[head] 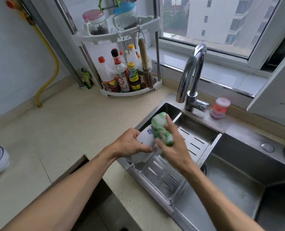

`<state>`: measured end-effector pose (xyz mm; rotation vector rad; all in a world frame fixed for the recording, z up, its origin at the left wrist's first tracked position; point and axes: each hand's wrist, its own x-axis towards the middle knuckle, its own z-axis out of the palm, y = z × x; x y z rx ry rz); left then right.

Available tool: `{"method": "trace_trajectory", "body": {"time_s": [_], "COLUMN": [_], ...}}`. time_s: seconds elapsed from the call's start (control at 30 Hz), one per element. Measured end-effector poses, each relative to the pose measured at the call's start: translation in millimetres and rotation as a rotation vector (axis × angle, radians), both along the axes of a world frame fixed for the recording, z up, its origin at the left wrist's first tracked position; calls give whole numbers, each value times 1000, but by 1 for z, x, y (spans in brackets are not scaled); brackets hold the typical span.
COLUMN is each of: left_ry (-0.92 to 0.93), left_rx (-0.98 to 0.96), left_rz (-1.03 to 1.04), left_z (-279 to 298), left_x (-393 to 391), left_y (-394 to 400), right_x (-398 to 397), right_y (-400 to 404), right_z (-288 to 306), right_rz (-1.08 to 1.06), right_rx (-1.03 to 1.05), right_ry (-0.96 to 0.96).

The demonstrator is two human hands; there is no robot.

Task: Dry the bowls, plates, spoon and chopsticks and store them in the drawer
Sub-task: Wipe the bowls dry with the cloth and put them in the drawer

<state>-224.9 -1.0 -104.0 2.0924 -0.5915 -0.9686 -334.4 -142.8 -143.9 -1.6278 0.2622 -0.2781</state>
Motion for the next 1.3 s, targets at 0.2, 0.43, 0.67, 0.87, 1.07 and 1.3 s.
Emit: {"method": "trace_trajectory", "body": {"time_s": [0.2,0.43,0.67,0.87,1.07,1.3], "left_ry": [54,25,-17,-35,-68,-70], "left_rx": [-157,-198,-108,-150,-138,-155], "left_rz": [47,166,92,157,177,74], "left_z": [-3,-6,-6,-6,-2,6], "left_x": [-9,-10,-9,-9,-11,-11], "left_y": [-3,-3,-2,-8,-11,-8], "right_x": [32,41,51,38,55,41], "right_y": [27,29,-4,19,3,8], "right_z": [-8,-10,-17,-19,-17,-19], "right_rz": [-100,34,-92,-33,-100,-68], "right_rx": [-30,-163,257,66,406,838], "right_ry": [12,-29,135,-12,155,208]}}
